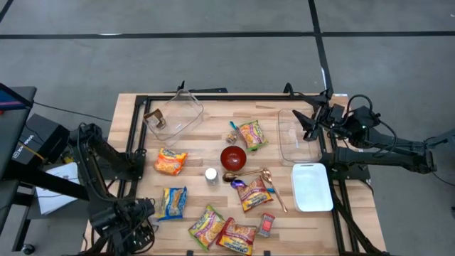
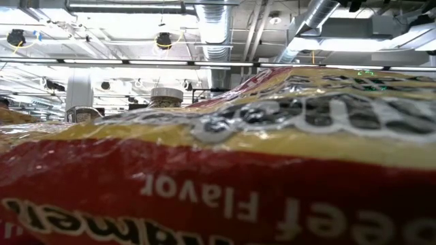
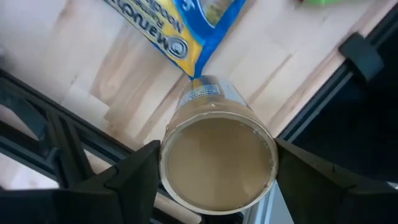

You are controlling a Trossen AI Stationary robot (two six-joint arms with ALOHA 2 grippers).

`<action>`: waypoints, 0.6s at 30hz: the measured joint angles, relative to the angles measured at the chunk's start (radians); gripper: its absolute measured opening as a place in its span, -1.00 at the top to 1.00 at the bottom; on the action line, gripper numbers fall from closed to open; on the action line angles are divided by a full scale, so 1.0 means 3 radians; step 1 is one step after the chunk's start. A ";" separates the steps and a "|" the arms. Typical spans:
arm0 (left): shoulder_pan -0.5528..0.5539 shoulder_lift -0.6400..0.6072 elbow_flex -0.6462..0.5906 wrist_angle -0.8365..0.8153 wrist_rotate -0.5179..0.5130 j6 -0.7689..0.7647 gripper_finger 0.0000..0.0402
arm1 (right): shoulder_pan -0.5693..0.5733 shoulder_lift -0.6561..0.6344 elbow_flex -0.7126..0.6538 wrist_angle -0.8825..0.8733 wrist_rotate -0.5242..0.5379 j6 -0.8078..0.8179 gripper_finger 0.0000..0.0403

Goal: Pick & Place Food Item
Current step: Put the gold seasoning bottle into the left transparent bin

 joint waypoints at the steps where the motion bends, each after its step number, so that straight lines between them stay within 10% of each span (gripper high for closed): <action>1: 0.0014 -0.0018 0.0000 -0.0022 -0.0021 0.0012 -0.33 | 0.0000 0.0000 0.0000 0.0000 0.0000 0.0000 -0.31; 18: 0.0938 -0.0296 0.0003 -0.0022 -0.0309 0.1409 -0.33 | -0.0001 0.0000 0.0000 -0.0004 0.0013 -0.0033 -0.31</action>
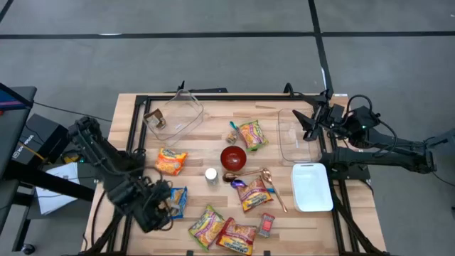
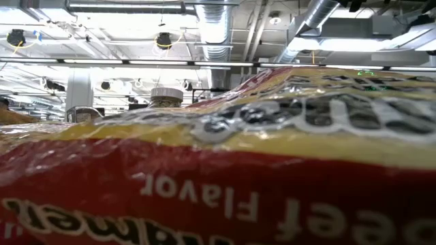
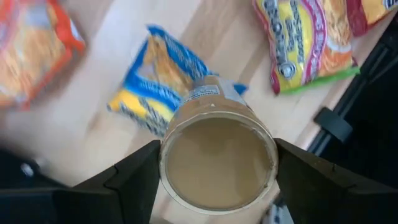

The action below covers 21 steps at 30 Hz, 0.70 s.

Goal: Pick & Place Food Item
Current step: Put the gold seasoning bottle into the left transparent bin

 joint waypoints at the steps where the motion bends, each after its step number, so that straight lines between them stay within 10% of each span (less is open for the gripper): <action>1: 0.0088 -0.0001 0.0000 0.0004 0.0000 0.0148 -0.33 | 0.0000 0.0000 0.0000 0.0000 0.0000 -0.0011 -0.31; 21: 0.1644 -0.0494 0.0003 0.0015 -0.0003 0.2595 -0.33 | -0.0084 0.0000 0.0000 -0.0027 0.0001 -0.0049 -0.31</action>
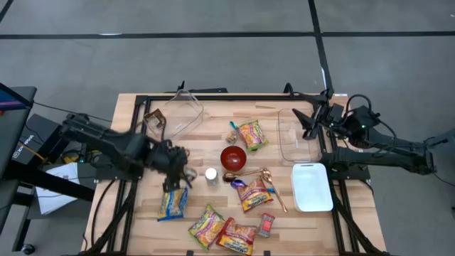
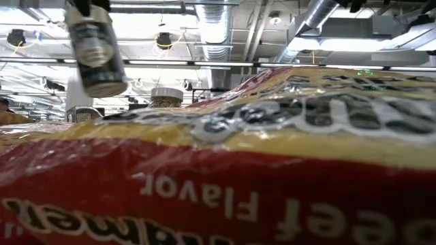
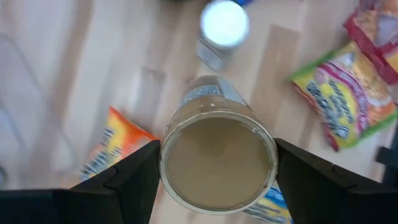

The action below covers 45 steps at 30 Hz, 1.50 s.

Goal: Pick & Place Food Item
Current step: Put the gold seasoning bottle into the left transparent bin

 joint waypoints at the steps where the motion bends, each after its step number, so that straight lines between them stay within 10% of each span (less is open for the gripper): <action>1: 0.0111 -0.0027 0.0000 0.0001 0.0001 0.0121 -0.33 | -0.0021 0.0001 0.0000 -0.0002 0.0000 0.0000 -0.31; 25: 0.2948 -0.0056 0.0005 0.0413 0.0119 0.3010 -0.33 | -0.0378 0.0004 -0.0001 -0.0116 -0.0002 0.0029 -0.31; 45: 0.3619 0.0546 0.0004 0.0413 0.0366 0.3247 -0.33 | -0.0716 0.0266 -0.0001 -0.0013 -0.0011 0.0066 -0.31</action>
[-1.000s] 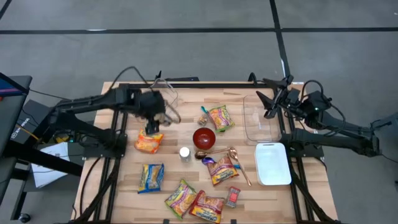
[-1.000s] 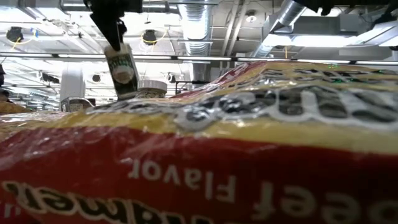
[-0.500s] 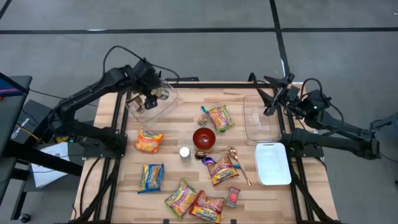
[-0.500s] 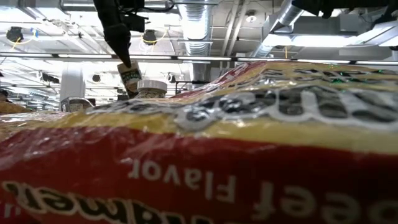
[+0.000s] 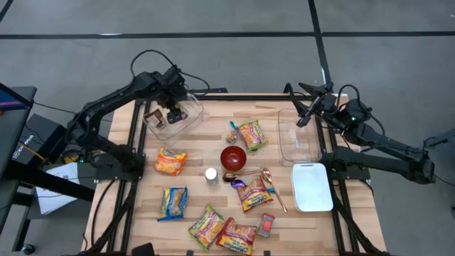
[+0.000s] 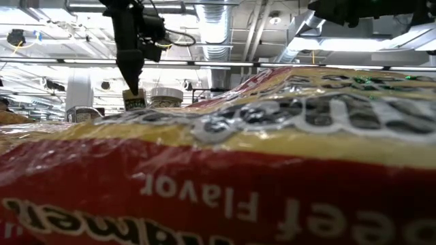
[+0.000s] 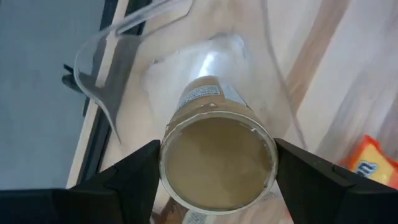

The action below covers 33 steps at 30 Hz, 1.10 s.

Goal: Pick & Place Food Item
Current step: Put the gold seasoning bottle into the left transparent bin

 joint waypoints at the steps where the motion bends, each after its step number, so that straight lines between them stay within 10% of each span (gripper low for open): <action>1: 0.0017 0.0031 0.0000 0.0008 -0.0013 0.0000 -0.33 | -0.0008 0.0002 0.0000 -0.0002 -0.0001 0.0000 -0.31; 33: 0.0531 0.0145 -0.0001 -0.0140 0.0121 -0.0740 -0.38 | -0.0022 0.0001 0.0000 -0.0006 -0.0002 -0.0010 -0.31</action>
